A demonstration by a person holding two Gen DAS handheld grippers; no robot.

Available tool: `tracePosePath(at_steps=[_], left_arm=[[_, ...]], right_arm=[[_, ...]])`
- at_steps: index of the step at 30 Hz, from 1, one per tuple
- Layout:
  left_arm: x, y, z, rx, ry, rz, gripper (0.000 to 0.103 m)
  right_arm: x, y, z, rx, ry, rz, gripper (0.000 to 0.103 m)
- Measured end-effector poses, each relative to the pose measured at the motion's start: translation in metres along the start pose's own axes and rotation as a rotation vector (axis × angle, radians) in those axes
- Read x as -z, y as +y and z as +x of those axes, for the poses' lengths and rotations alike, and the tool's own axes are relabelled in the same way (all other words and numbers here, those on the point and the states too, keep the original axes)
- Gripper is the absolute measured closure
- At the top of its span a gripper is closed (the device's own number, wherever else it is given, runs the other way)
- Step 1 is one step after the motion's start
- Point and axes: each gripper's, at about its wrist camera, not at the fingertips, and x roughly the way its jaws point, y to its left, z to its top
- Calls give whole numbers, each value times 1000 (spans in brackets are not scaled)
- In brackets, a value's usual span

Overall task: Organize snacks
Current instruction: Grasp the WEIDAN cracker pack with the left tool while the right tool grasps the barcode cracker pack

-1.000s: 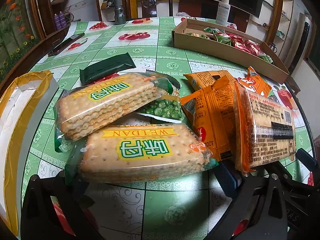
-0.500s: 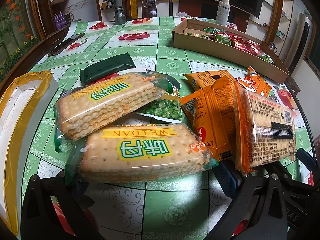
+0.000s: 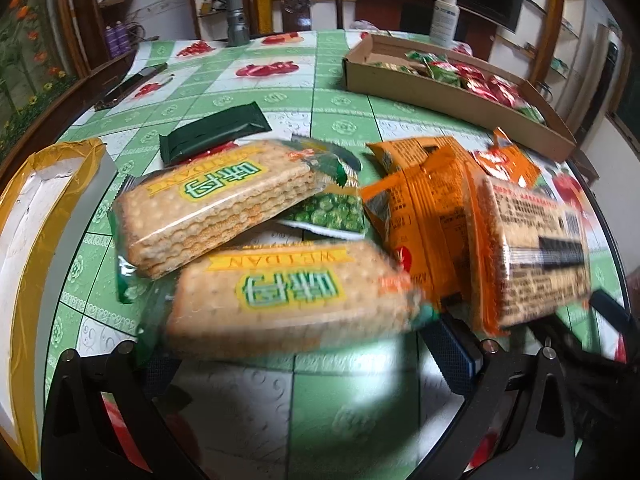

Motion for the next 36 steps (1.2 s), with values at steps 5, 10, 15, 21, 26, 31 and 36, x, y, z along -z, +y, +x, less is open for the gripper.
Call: tracePosePath(at_steps=[5, 10, 15, 21, 26, 31, 36], left_arm=[[9, 2, -8, 60, 33, 93, 0], [18, 8, -15, 95, 26, 134, 0], [28, 10, -23, 135, 36, 198, 0], [28, 32, -43, 282, 72, 138, 8], [24, 77, -86, 330, -81, 81, 7], [15, 131, -107, 265, -174, -12, 7], [8, 135, -104, 220, -196, 57, 7]], right_arm=[[2, -3, -4, 9, 1, 17, 0], [4, -2, -7, 16, 42, 32, 0], [7, -1, -8, 19, 55, 30, 0], [11, -4, -14, 19, 43, 49, 7], [13, -20, -39, -40, -32, 147, 10], [8, -12, -61, -146, -88, 132, 11], [-2, 3, -51, -274, -10, 201, 11]])
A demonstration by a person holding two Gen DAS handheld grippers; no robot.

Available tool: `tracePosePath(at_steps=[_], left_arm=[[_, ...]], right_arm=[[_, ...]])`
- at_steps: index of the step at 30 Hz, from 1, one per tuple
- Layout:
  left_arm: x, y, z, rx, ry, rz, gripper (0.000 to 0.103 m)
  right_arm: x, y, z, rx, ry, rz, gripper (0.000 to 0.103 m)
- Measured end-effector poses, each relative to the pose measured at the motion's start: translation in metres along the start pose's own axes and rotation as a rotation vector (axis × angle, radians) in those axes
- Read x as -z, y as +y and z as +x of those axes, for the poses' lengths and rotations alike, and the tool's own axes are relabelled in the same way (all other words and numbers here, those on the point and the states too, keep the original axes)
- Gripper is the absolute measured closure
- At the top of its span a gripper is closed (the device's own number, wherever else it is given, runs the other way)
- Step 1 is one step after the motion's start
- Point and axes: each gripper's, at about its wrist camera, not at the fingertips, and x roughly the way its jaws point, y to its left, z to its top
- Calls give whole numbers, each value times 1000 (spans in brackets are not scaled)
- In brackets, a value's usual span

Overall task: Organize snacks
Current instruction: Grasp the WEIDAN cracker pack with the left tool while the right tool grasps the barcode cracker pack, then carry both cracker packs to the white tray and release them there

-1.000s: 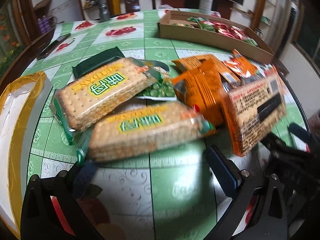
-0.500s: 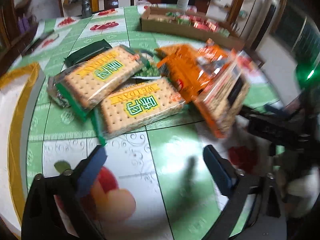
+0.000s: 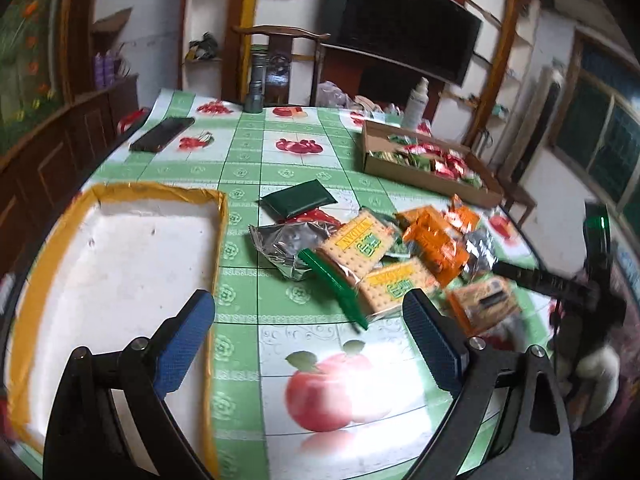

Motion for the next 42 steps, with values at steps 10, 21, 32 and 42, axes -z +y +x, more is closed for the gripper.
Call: tracePosePath(at_steps=[10, 21, 32, 42], left_arm=[[-35, -29, 58, 51, 103, 154, 7], [-38, -39, 112, 74, 229, 218, 8], [-9, -66, 94, 136, 284, 266, 50], [-18, -72, 84, 186, 256, 191, 48]], right_arm=[[-1, 11, -13, -46, -32, -17, 12], [29, -15, -32, -144, 62, 78, 12], [14, 1, 21, -104, 146, 86, 11], [-10, -2, 38, -10, 126, 81, 10]])
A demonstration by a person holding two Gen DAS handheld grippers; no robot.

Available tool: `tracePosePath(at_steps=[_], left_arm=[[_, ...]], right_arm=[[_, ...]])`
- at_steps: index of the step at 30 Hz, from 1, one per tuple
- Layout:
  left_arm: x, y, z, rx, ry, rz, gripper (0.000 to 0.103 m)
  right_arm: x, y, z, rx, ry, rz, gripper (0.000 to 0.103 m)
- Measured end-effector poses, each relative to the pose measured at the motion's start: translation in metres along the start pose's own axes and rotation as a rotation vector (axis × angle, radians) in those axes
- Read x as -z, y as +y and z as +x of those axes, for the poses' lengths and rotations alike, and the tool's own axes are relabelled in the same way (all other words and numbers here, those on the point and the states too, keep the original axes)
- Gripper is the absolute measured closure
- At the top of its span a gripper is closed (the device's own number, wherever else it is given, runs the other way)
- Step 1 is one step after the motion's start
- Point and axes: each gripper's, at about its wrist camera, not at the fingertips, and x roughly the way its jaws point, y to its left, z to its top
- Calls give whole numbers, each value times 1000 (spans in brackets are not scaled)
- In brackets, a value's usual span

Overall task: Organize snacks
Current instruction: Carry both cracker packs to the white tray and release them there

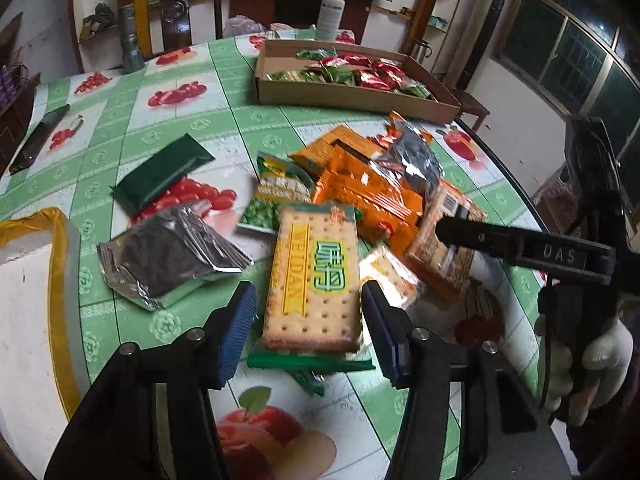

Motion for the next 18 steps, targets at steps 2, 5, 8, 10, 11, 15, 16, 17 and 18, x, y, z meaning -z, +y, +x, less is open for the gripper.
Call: tracePosePath(at_steps=[2, 5, 8, 10, 11, 15, 16, 17, 18], left_arm=[[-3, -3, 5, -24, 6, 7, 47], [-6, -10, 22, -71, 24, 48, 46], [-8, -7, 27, -82, 18, 43, 39], [-9, -5, 28, -67, 26, 27, 39], [-9, -4, 27, -56, 29, 24, 41], [-8, -8, 26, -15, 28, 24, 58], [-6, -10, 25, -13, 26, 24, 58], [-5, -10, 24, -4, 27, 18, 58], [-3, -11, 23, 4, 27, 11, 58]], right_arm=[[1, 0, 2, 15, -10, 14, 10], [1, 6, 3, 72, -22, 14, 11], [6, 2, -6, 75, -59, 59, 11], [11, -9, -15, 50, -83, 111, 11], [13, -14, -20, 33, -88, 130, 11], [14, -21, -23, -16, -56, 162, 11], [12, -20, -20, -20, -42, 162, 11], [11, -18, -16, -15, -29, 159, 11], [10, -15, -13, -6, -22, 153, 11]])
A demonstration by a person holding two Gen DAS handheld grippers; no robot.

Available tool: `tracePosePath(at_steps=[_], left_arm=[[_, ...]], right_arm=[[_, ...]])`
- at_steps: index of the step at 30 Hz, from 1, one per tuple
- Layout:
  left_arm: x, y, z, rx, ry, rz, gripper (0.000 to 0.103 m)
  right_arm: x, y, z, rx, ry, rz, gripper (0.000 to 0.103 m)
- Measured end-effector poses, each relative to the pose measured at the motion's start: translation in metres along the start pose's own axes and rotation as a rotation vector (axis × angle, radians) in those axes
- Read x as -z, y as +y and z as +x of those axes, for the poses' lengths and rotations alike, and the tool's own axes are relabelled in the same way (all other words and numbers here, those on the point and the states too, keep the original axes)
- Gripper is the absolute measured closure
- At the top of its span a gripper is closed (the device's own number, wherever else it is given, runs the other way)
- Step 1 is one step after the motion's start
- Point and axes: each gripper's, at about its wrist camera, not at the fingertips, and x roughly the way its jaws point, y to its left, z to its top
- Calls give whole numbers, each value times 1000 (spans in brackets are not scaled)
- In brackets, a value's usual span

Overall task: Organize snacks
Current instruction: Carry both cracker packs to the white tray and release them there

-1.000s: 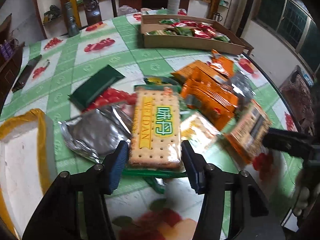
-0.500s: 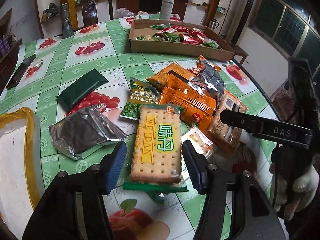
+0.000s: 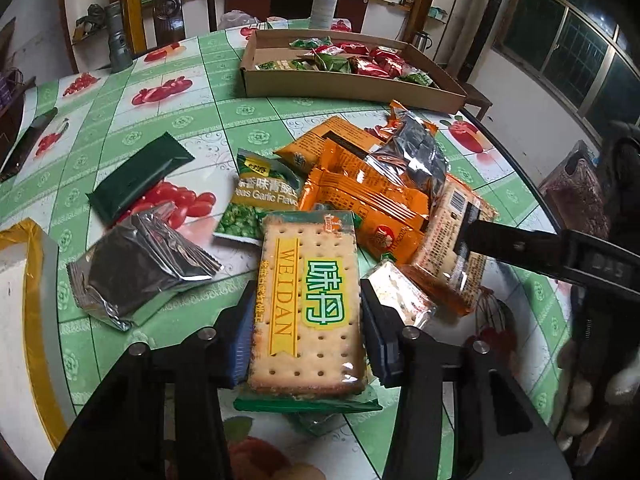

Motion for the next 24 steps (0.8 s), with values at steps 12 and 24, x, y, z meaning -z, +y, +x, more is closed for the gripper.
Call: tracePosePath(at_steps=[12, 24], left_arm=[[21, 1, -22, 27, -44, -73, 58], [62, 33, -84, 78, -174, -244, 58]], right_arm=[[-2, 45, 35, 260, -61, -179, 16], [33, 12, -7, 90, -73, -146, 47]])
